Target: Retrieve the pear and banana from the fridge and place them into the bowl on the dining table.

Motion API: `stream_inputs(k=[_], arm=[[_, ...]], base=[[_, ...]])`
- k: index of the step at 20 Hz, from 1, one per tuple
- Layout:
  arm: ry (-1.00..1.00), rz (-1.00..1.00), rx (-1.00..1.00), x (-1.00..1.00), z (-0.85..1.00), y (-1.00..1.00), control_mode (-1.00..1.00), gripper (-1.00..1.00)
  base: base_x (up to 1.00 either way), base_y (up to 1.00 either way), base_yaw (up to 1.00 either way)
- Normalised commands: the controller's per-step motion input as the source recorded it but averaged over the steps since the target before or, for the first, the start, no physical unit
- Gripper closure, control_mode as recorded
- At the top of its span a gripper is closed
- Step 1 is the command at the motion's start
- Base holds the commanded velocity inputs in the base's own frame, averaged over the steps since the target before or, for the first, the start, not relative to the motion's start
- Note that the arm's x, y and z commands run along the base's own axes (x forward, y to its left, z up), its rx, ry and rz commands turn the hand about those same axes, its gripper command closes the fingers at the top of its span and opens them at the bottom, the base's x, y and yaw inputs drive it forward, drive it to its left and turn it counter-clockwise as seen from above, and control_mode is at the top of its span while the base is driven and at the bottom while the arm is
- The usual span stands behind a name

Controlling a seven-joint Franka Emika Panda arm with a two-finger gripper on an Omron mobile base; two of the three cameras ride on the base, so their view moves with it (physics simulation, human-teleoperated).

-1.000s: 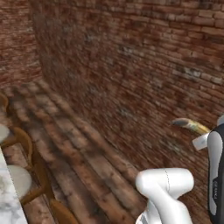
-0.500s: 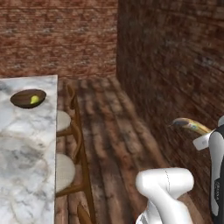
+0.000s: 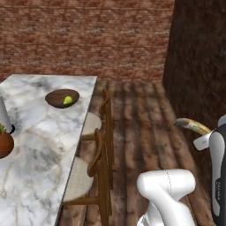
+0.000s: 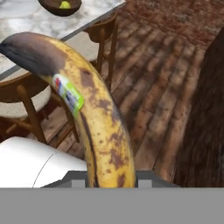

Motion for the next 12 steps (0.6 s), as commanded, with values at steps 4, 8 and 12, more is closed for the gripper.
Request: stream_inputs(k=[4,8,12], arm=[[0.0,0.0,0.0,0.0,0.0,0.0,1.0,1.0],[0.0,0.0,0.0,0.0,0.0,0.0,1.0,1.0],[0.0,0.0,0.0,0.0,0.0,0.0,1.0,1.0]], base=[[1.0,-0.08,0.43],[1.0,-0.14,0.43],[1.0,-0.26,0.43]])
